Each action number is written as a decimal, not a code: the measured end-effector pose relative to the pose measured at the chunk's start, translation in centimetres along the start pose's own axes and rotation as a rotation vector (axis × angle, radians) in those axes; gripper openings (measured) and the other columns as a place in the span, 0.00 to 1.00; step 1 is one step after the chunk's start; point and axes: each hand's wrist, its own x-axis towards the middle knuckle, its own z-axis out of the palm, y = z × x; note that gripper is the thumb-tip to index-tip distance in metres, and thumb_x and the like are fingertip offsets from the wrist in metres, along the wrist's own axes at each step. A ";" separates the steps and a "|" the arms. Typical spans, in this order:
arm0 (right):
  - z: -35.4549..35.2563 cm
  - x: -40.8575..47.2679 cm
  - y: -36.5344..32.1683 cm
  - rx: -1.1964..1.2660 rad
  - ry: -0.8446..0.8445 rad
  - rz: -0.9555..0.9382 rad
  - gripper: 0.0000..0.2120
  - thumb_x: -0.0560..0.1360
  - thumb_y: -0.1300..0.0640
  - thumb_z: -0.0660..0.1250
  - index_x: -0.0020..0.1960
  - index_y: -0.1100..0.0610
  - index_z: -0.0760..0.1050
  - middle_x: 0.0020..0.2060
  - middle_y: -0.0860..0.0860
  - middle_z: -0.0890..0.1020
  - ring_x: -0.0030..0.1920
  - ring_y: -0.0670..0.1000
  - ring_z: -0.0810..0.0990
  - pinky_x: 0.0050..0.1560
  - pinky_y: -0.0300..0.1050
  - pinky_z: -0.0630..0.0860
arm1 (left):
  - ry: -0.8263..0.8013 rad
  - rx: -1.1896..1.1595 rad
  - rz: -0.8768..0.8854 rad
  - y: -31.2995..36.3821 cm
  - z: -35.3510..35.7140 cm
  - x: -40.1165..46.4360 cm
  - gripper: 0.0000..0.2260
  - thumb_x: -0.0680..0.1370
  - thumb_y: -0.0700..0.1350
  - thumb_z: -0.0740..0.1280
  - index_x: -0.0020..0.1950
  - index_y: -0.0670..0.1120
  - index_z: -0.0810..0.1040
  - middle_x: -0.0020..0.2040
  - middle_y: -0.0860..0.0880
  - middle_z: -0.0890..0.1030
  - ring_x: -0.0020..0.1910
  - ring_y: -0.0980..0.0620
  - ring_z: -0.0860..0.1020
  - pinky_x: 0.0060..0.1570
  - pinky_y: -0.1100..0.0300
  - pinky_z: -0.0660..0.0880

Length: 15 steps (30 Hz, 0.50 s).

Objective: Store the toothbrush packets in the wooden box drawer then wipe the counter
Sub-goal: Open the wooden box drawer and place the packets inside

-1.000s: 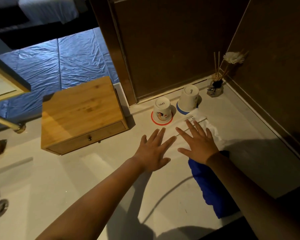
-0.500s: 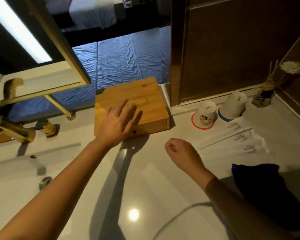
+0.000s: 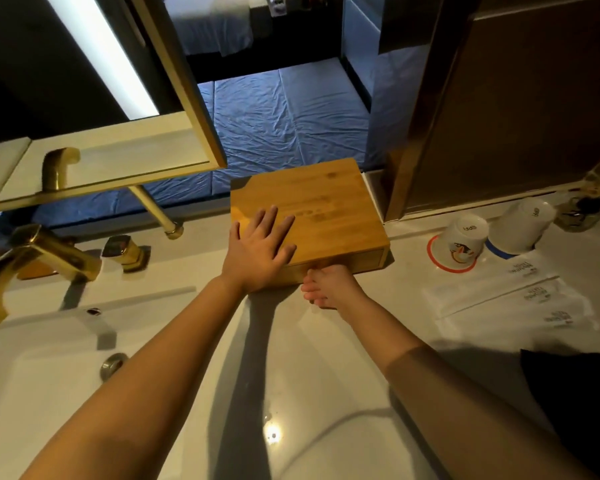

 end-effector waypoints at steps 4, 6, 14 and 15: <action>0.5 0.4 1.1 0.040 0.075 -0.060 0.12 0.77 0.54 0.60 0.41 0.57 0.77 0.34 0.50 0.80 0.33 0.46 0.77 0.33 0.37 0.70 | 0.000 -0.039 0.009 -0.2 0.0 0.2 0.26 0.77 0.62 0.47 0.75 0.60 0.53 0.78 0.50 0.53 0.77 0.48 0.50 0.70 0.40 0.47; 0.3 0.0 2.3 0.011 0.110 -0.109 0.13 0.77 0.53 0.61 0.35 0.53 0.77 0.31 0.49 0.80 0.33 0.46 0.78 0.34 0.38 0.70 | 0.000 -0.061 0.006 -0.3 -0.2 0.2 0.26 0.76 0.63 0.47 0.74 0.60 0.53 0.78 0.50 0.53 0.77 0.48 0.50 0.71 0.40 0.47; -0.5 -3.9 9.4 0.047 0.057 -0.156 0.12 0.74 0.49 0.64 0.35 0.50 0.81 0.28 0.45 0.83 0.35 0.44 0.82 0.37 0.39 0.74 | -0.009 -0.094 0.016 -0.4 -0.3 0.3 0.26 0.77 0.62 0.49 0.75 0.60 0.54 0.78 0.49 0.52 0.77 0.48 0.49 0.72 0.39 0.47; -0.6 -4.2 9.9 0.047 0.049 -0.166 0.11 0.74 0.49 0.64 0.36 0.49 0.82 0.29 0.45 0.83 0.36 0.45 0.82 0.38 0.40 0.74 | -0.009 -0.095 0.019 -0.5 -0.3 0.3 0.26 0.77 0.62 0.49 0.75 0.60 0.54 0.78 0.49 0.52 0.77 0.48 0.49 0.72 0.39 0.47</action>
